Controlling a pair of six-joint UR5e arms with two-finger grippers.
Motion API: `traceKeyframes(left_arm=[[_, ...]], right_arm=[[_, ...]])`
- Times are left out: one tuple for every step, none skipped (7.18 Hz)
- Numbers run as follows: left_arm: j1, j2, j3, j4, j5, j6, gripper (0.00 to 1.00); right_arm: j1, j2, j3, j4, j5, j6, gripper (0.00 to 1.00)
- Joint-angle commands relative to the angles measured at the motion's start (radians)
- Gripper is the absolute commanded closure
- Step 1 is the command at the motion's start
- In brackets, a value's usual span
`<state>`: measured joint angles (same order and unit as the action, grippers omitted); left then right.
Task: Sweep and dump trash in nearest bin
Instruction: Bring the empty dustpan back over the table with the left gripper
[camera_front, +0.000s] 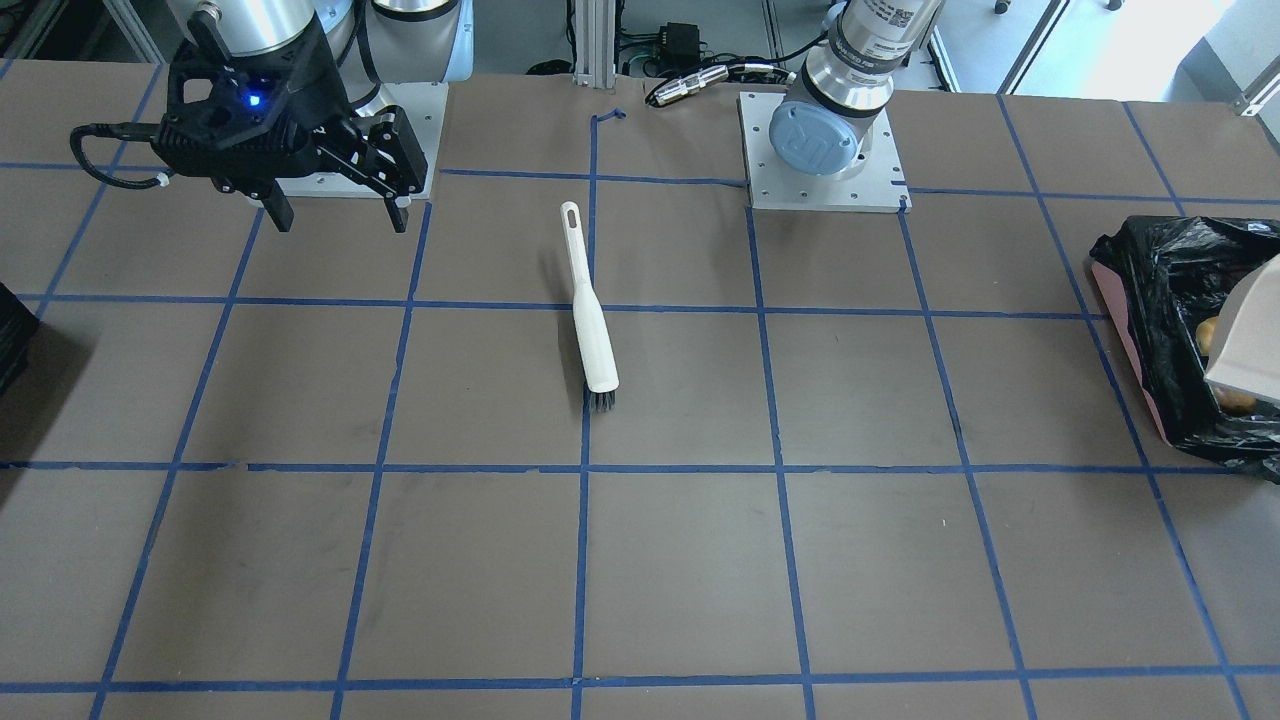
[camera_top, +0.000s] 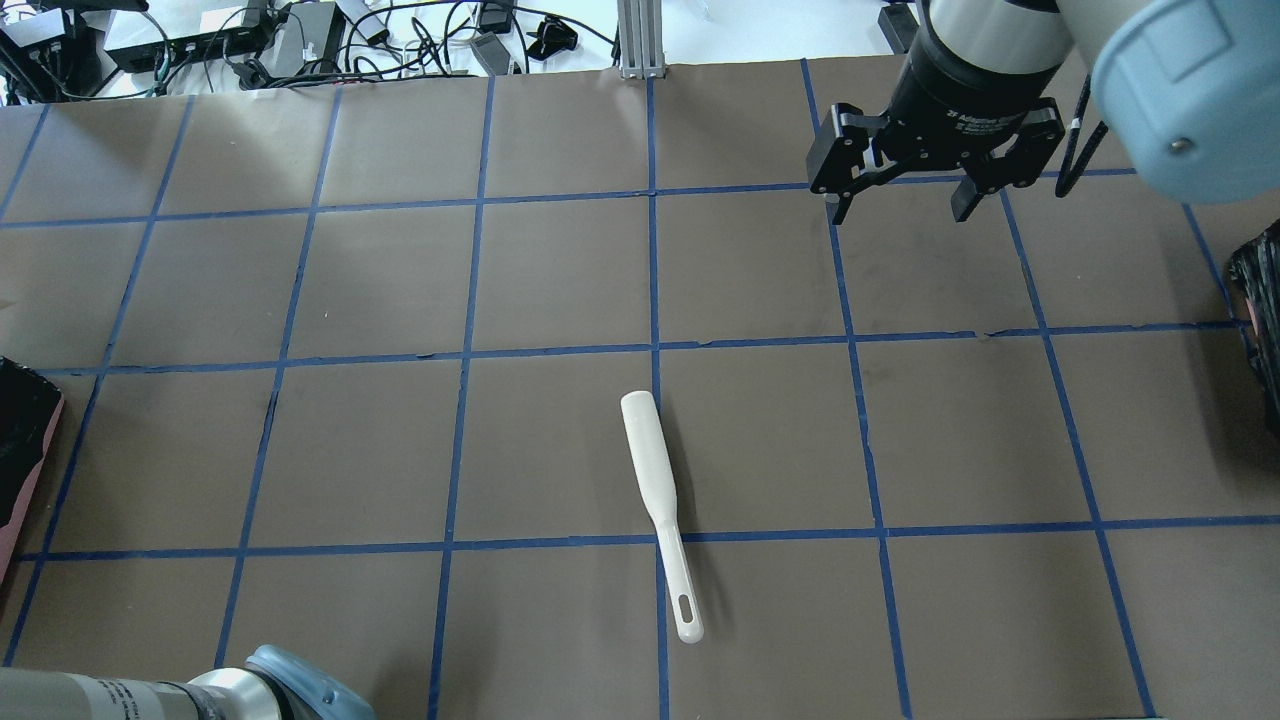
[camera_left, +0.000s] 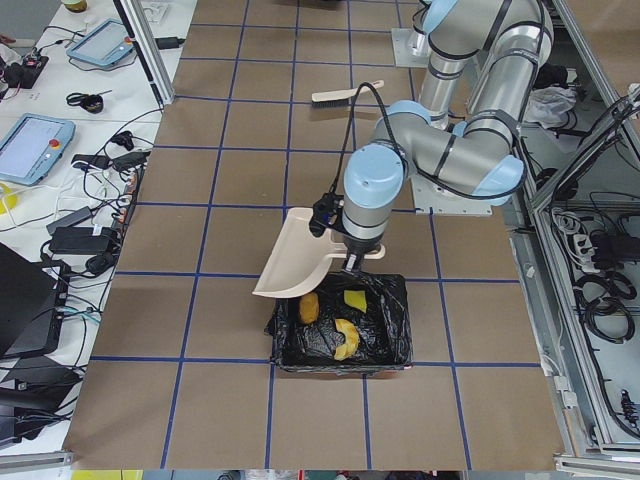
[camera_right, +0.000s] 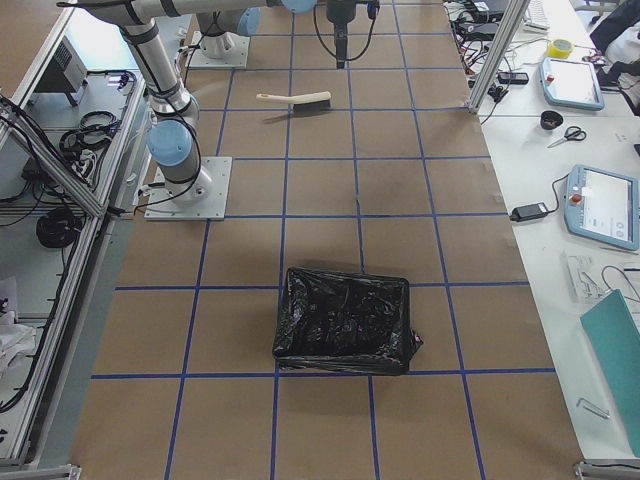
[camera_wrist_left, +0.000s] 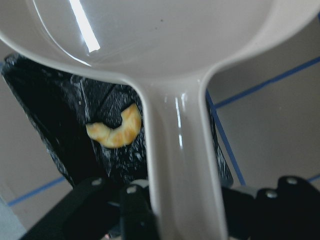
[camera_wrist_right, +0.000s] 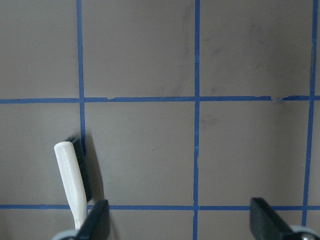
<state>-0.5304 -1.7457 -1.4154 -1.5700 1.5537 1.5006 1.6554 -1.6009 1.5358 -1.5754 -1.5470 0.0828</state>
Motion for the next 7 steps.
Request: traceKeyframes(left_arm=[[-0.174,-0.006,-0.004,0.050,-0.040,-0.102,1.00],[-0.280,-0.009,-0.005,0.062,-0.055,-0.220,1.00],[-0.392,-0.005,-0.013,0.082,-0.052,-0.344,1.00],[-0.472,-0.002,-0.022,0.096,-0.053,-0.467,1.00],[-0.531,-0.014,-0.030,0.097,-0.058,-0.544,1.00],[-0.580,-0.020,-0.034,0.108,-0.058,-0.610,1.00],[-0.656,-0.017,-0.052,0.135,-0.058,-0.731,1.00]], right_arm=[[-0.003,-0.008,0.004,-0.038,-0.002,-0.015,0.00],[-0.003,-0.008,0.006,-0.040,-0.005,-0.015,0.00],[0.000,-0.010,0.013,-0.043,-0.004,-0.014,0.00],[0.000,-0.007,0.017,-0.041,-0.002,-0.015,0.00],[0.000,-0.007,0.021,-0.043,-0.002,-0.015,0.00],[-0.005,-0.007,0.021,-0.040,-0.004,-0.015,0.00],[-0.005,-0.007,0.021,-0.041,-0.004,-0.015,0.00]])
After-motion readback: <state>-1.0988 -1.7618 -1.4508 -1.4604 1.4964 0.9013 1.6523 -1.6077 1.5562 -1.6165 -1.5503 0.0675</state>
